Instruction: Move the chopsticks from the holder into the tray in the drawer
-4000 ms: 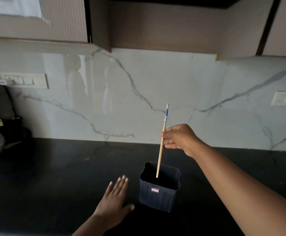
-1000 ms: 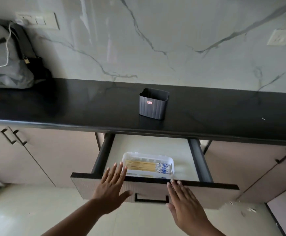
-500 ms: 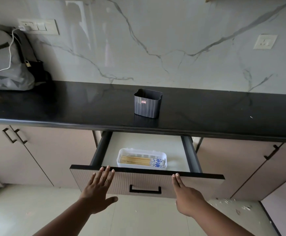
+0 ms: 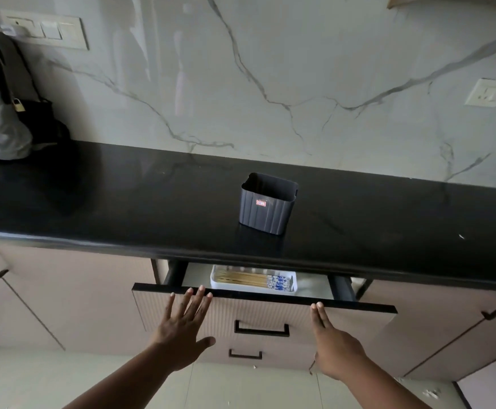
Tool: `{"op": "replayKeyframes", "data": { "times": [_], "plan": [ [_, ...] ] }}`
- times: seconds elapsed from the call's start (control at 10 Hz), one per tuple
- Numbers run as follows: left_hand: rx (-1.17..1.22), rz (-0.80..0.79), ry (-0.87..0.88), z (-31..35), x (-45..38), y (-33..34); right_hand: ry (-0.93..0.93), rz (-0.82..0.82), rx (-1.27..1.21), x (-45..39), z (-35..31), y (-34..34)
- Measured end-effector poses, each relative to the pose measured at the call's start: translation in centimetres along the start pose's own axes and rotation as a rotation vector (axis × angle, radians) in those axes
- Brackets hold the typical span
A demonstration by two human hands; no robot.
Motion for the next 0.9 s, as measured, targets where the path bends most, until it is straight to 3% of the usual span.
{"op": "replayKeyframes", "data": {
  "times": [0.2, 0.3, 0.5, 0.6, 0.8, 0.9],
  "plan": [
    [-0.015, 0.124, 0.12, -1.7, -5.8, -2.3, 0.036, 0.237, 0.03, -4.0, -0.6, -5.0],
    [0.001, 0.174, 0.199, -1.2, -8.5, -5.1, 0.057, 0.429, -0.102, -4.7, -0.6, -8.0],
    [0.189, 0.313, 0.086, -2.4, -15.4, -11.8, 0.102, 0.684, -0.582, -7.5, 1.3, -15.4],
    [0.481, 0.328, -0.018, -2.9, -19.9, -14.2, 0.084, 0.646, -0.881, -10.7, 2.1, -18.1],
    [1.31, 0.169, -0.18, -1.4, -28.4, -13.7, 0.042, 0.581, -1.108, -18.0, 1.7, -20.7],
    [1.504, 0.149, -0.305, -1.2, -31.7, -12.3, 0.009, 0.53, -1.156, -22.2, 2.3, -20.6]
  ]
}}
Point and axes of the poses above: each hand's wrist, its own x-axis away from the middle knuckle, its own y-axis out of the palm, z = x × y, the point moved 9 cm from there along -x, towards the middle knuckle, and after that the axes turned 11 degrees about x, right-handed, at the moved point
